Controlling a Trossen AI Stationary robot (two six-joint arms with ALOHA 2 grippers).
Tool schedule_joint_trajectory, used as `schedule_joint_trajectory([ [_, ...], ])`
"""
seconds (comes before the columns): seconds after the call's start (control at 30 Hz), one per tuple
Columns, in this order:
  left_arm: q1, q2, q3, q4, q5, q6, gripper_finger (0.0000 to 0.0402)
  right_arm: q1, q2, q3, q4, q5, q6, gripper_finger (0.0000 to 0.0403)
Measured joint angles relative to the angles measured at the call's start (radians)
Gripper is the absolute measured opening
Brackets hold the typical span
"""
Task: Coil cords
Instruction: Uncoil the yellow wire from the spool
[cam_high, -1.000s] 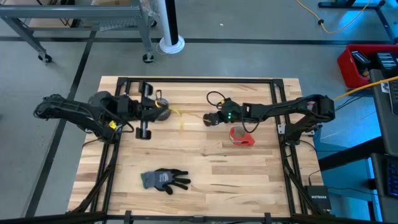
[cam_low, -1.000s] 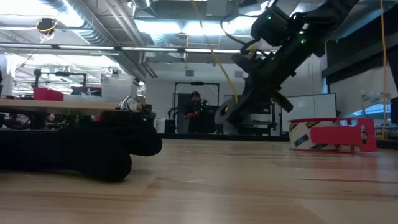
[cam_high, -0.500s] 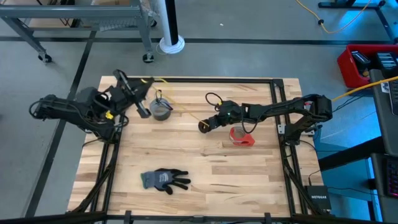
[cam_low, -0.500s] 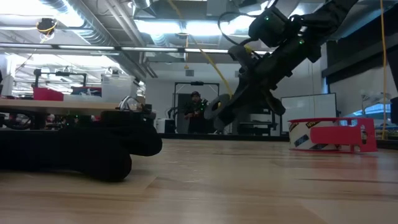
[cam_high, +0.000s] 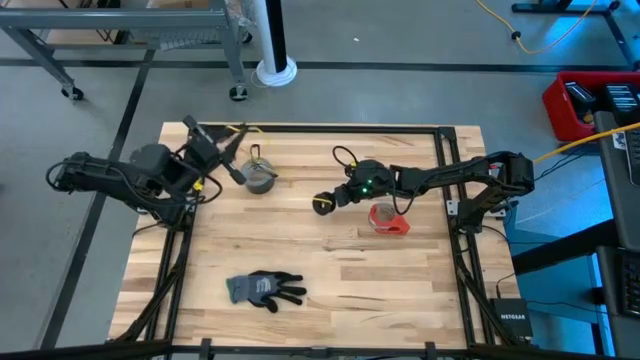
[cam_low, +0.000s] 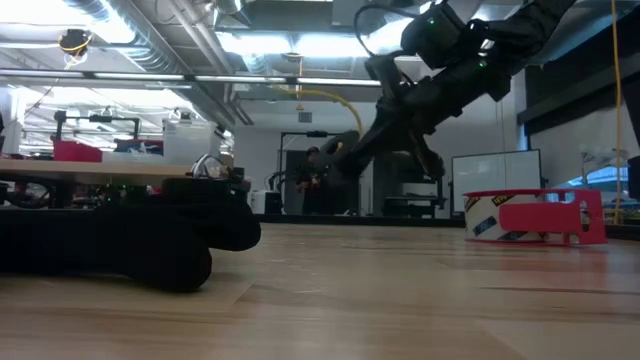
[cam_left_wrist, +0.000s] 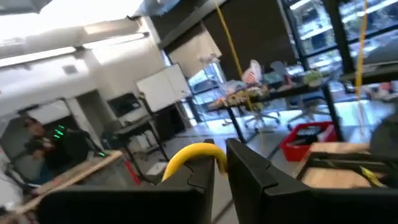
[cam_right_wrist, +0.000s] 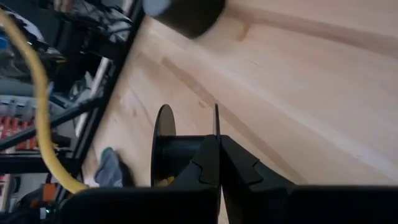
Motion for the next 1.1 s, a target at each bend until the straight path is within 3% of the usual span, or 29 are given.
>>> schedule_joint_trajectory([
  [0.13, -0.019, 0.0, 0.0, -0.088, 0.079, -0.156, 0.0051, -0.001, 0.0, 0.0, 0.04, 0.131, -0.022, 0.0001],
  [0.37, -0.073, 0.0, 0.0, -0.205, 0.238, -0.339, 0.0036, -0.001, 0.0, 0.0, 0.051, 0.487, -0.032, 0.0001],
  [0.47, -0.095, 0.0, 0.0, -0.274, 0.282, -0.401, 0.0034, -0.001, 0.0, 0.0, 0.062, 0.574, -0.072, 0.0001],
  [0.63, -0.111, 0.002, 0.0, -0.383, 0.3, -0.485, 0.0063, -0.001, 0.0, 0.0, 0.092, 0.581, -0.079, 0.0001],
  [0.9, -0.086, 0.022, -0.001, -0.4, 0.29, -0.553, 0.0153, -0.001, -0.009, 0.0, 0.093, 0.523, -0.093, 0.0001],
  [1.1, -0.088, -0.018, -0.001, -0.403, 0.288, -0.546, 0.0159, -0.001, -0.12, 0.0, 0.098, 0.496, -0.172, 0.0001],
])
